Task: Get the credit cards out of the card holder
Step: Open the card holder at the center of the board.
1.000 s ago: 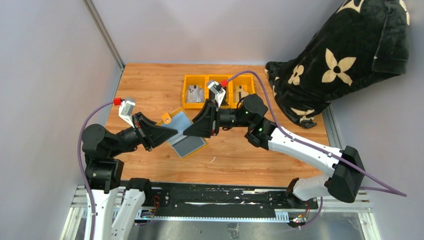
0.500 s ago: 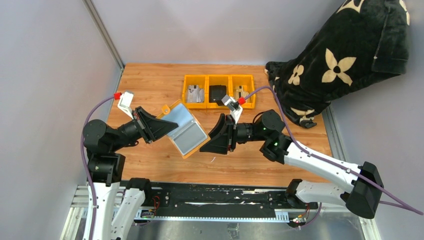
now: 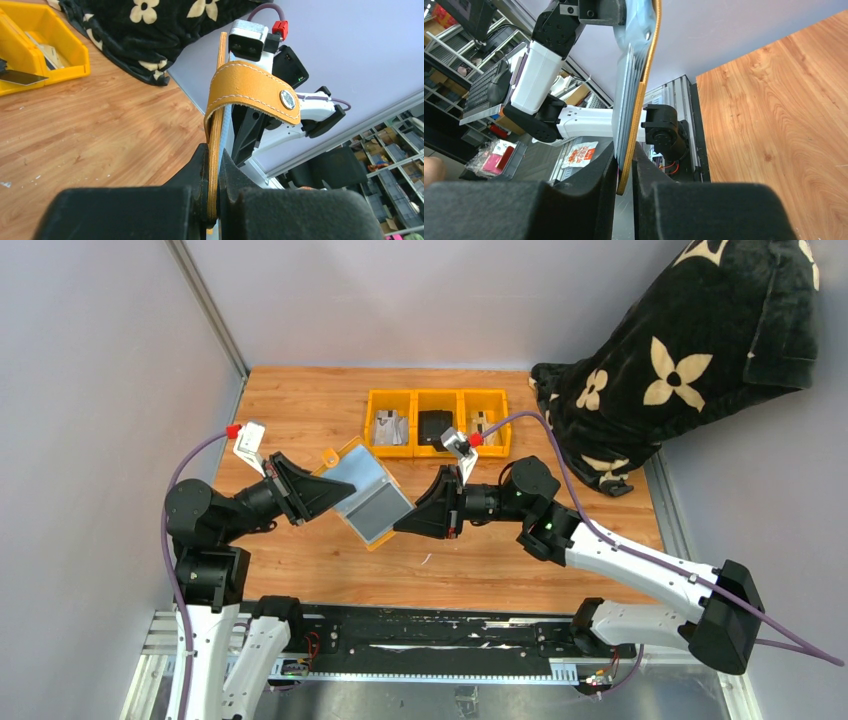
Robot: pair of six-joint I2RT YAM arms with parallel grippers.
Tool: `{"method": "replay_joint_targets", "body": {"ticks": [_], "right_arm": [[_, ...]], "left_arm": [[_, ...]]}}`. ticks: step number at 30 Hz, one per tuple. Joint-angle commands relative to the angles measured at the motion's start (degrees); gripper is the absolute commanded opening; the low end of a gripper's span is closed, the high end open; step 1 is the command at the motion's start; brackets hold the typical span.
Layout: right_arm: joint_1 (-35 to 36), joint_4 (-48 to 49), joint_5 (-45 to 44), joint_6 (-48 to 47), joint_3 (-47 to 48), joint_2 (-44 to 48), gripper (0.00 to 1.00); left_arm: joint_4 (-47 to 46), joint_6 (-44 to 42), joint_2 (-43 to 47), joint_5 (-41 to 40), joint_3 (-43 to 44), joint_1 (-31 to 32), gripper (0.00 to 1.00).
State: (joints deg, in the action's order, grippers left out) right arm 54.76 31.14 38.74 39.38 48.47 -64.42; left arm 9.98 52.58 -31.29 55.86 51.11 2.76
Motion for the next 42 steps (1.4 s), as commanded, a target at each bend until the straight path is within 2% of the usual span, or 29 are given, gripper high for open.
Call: {"method": "replay_joint_targets", "body": {"ticks": [1,7,22,31,42], "right_arm": [[0.6,0.2,-3.1,-1.4,2.1,0.3,0.17],[0.7,1.4,-6.2,-2.0,2.1,0.5,0.17],[1.0,13.5,-15.1,-0.3,-2.9,0.7,0.21],[1.2,19.4,-16.0,2.1,-2.6,-1.8,0.25],[1.5,24.3,-13.9,6.5,-1.0,-3.8,0.41]], "left_arm": [[-1.3,1.4,0.0,0.6,1.8,0.3,0.00],[-1.1,1.9,0.2,0.6,2.1,0.2,0.00],[0.2,3.3,-0.5,0.6,4.7,0.2,0.00],[0.9,4.0,-1.0,0.8,5.9,0.2,0.00],[1.8,2.4,-0.7,0.5,4.3,0.2,0.00]]}}
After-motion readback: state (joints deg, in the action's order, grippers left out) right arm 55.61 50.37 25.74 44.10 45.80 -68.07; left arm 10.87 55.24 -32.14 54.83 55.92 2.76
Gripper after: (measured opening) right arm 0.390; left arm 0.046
